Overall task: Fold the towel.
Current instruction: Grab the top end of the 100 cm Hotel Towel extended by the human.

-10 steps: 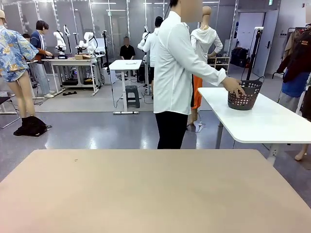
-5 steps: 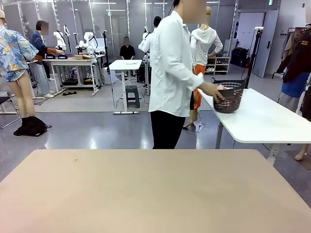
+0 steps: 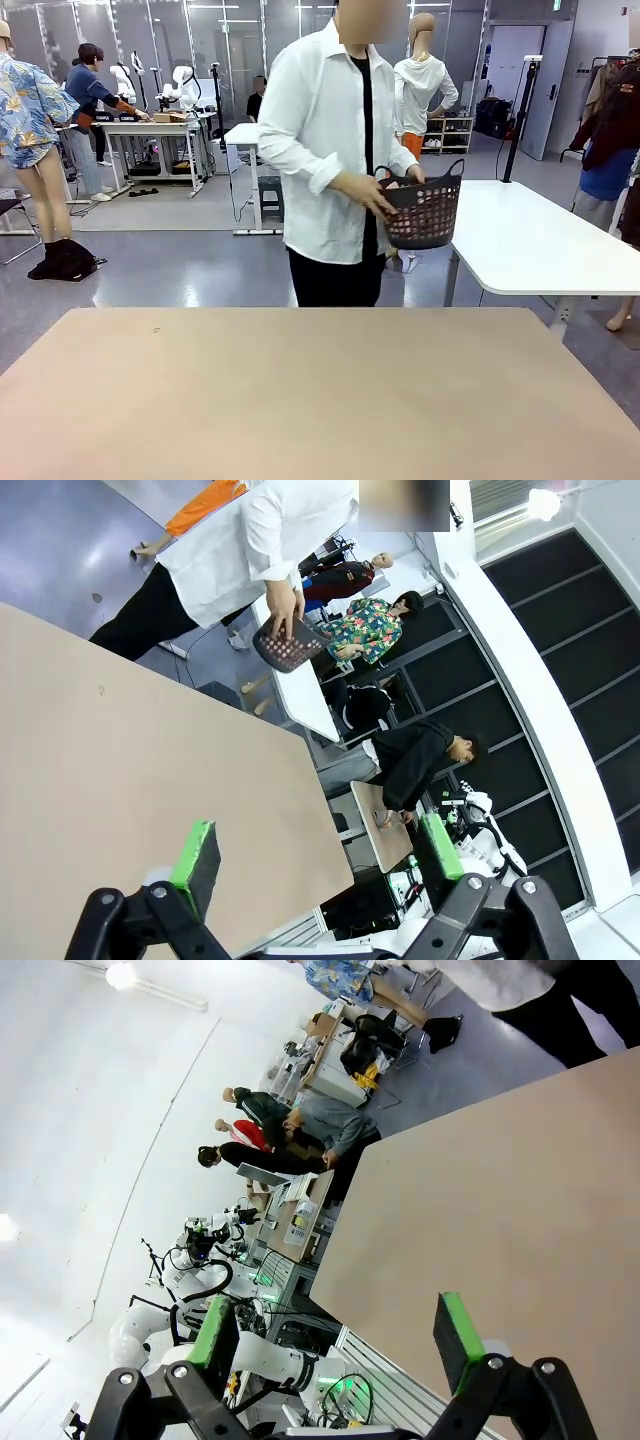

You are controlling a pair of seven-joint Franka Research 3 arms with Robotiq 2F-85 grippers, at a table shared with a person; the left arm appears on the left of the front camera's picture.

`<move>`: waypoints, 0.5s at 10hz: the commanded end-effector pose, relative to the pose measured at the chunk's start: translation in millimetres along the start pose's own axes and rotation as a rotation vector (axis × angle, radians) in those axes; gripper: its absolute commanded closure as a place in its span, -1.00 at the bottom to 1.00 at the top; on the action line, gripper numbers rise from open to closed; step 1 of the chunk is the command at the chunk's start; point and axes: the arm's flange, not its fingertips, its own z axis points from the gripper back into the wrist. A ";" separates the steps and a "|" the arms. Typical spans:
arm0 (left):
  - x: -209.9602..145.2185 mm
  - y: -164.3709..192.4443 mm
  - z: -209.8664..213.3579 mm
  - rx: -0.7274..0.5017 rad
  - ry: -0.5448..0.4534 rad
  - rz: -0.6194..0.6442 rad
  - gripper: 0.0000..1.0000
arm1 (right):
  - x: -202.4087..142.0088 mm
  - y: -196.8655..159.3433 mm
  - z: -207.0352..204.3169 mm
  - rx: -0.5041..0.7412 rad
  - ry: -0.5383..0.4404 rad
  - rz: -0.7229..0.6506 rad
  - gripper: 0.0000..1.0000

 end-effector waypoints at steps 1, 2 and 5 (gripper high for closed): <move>2.7 -0.9 0.6 -0.019 -0.006 -0.019 -1.00 | 1.0 -0.2 0.5 0.010 -0.009 0.017 -1.00; 2.7 -0.9 0.6 -0.019 -0.006 -0.019 -1.00 | 1.0 -0.2 0.5 0.010 -0.009 0.017 -1.00; 2.7 -0.9 0.6 -0.019 -0.006 -0.019 -1.00 | 1.0 -0.2 0.5 0.010 -0.009 0.017 -1.00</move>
